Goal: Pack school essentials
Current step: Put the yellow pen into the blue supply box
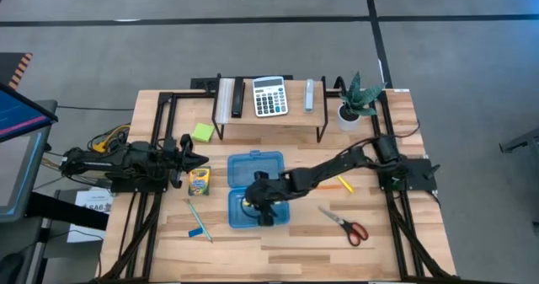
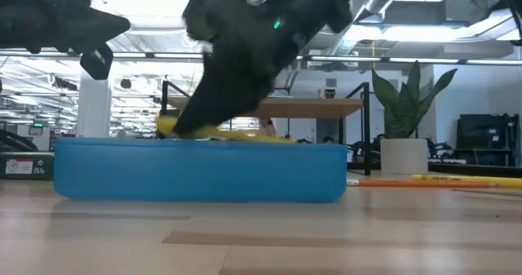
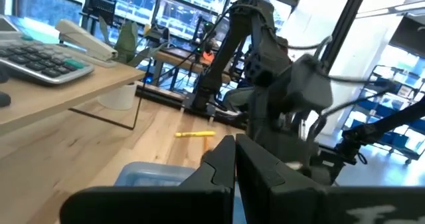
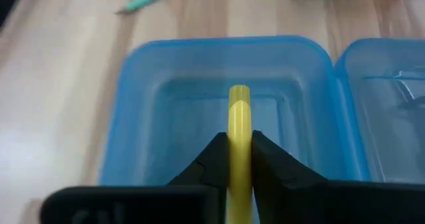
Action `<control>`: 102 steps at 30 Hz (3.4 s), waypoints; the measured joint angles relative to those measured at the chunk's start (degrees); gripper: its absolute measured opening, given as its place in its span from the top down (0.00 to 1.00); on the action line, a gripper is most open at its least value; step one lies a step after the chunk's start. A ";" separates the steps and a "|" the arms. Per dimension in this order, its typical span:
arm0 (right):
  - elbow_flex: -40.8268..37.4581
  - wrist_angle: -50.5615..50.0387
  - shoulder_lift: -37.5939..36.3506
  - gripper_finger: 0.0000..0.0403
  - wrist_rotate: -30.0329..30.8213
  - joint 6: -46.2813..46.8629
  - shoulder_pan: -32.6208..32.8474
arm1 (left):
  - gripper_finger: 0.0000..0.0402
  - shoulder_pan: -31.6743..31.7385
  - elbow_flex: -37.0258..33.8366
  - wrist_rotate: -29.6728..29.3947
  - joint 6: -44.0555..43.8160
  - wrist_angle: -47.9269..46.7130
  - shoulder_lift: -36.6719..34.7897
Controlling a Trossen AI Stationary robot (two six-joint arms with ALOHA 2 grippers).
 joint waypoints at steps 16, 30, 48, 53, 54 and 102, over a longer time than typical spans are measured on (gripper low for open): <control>0.45 -11.63 -6.27 0.51 3.90 -2.20 0.45 | 1.00 -0.05 0.00 0.06 -1.89 -1.54 0.38; -27.92 -7.39 -33.17 0.67 20.87 7.96 6.89 | 1.00 -11.87 -0.02 -13.68 -8.91 -2.42 7.41; -46.90 -8.61 -43.90 0.66 39.10 31.62 15.64 | 1.00 -16.87 -0.03 -16.57 -3.41 19.77 25.33; -46.95 -19.54 -43.88 0.64 39.89 41.40 13.99 | 1.00 -16.87 -0.03 -16.55 -1.32 24.73 29.23; -47.10 -20.40 -43.88 0.63 39.98 41.98 13.89 | 1.00 -16.87 -0.03 -16.55 -1.04 25.43 29.82; -57.99 -35.09 -44.30 0.62 24.65 78.56 20.27 | 1.00 -16.87 0.48 -15.63 -0.97 30.90 34.23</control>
